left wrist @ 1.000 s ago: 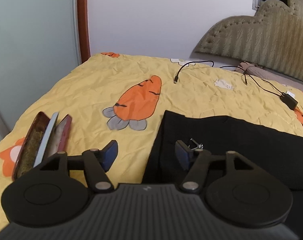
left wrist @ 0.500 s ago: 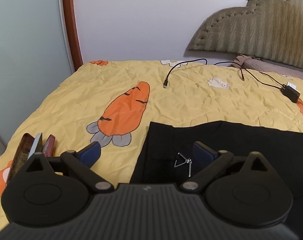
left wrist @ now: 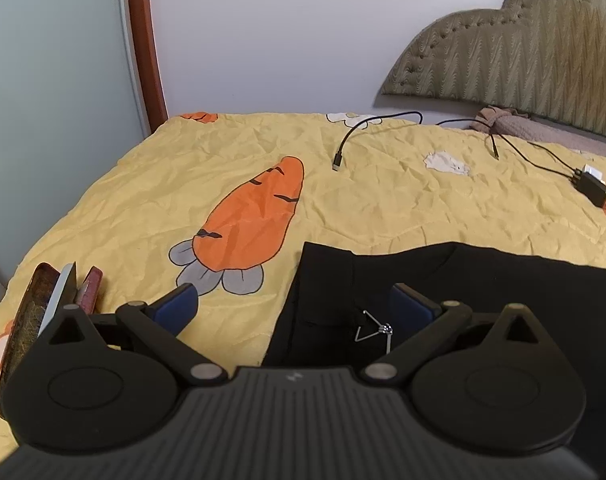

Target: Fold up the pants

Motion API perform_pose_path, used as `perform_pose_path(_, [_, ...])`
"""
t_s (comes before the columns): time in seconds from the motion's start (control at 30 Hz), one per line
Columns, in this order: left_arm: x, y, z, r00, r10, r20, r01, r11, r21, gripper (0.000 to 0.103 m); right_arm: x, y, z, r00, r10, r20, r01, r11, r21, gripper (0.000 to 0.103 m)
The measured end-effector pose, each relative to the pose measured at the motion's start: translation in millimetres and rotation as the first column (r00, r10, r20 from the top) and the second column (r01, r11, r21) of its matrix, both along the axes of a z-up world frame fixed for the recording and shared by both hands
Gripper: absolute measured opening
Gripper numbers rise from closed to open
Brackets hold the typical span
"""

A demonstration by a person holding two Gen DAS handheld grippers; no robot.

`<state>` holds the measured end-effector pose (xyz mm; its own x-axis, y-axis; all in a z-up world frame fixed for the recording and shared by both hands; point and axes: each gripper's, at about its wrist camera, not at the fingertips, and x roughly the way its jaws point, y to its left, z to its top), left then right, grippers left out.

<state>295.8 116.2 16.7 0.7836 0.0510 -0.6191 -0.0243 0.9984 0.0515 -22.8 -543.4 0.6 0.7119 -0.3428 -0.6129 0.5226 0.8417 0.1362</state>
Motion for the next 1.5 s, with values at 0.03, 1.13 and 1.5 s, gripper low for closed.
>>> perform_pose_path(0.03, [-0.5,1.5,-0.1,1.0,0.003,0.004,-0.003,1.0,-0.003,0.101,-2.8,1.1,0.3,1.0,0.005,0.003,-0.005,1.0,0.004,0.074])
perform_pose_path(1.13, [-17.1,11.9,-5.4,1.0,0.015,0.017,-0.015,1.0,-0.01,0.101,13.1,12.6,-8.9,0.999,-0.017,0.044,0.013,0.996,0.083,0.073])
perform_pose_path(1.5, [-16.3,17.3,-7.6,1.0,0.016,0.017,-0.016,1.0,-0.022,0.101,-16.6,-2.3,-13.8,0.966,-0.199,0.166,0.144,0.945,0.295,0.073])
